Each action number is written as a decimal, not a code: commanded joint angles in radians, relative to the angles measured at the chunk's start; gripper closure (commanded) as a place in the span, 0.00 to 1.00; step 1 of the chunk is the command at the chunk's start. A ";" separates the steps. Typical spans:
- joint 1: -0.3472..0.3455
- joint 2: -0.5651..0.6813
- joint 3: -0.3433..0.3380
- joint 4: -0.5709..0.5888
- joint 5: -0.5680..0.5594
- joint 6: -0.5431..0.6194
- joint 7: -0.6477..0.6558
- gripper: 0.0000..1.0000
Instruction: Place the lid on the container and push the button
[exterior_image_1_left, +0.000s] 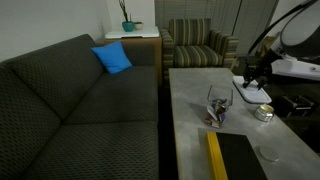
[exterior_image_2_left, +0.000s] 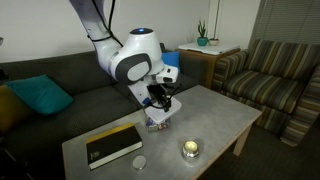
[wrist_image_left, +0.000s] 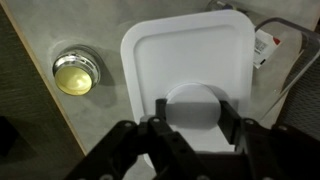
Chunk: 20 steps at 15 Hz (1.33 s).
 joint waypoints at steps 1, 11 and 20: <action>0.005 0.002 -0.002 0.003 0.010 -0.002 -0.007 0.46; -0.003 0.053 0.026 0.161 0.073 -0.184 0.084 0.71; 0.013 0.135 0.009 0.491 0.234 -0.518 0.316 0.71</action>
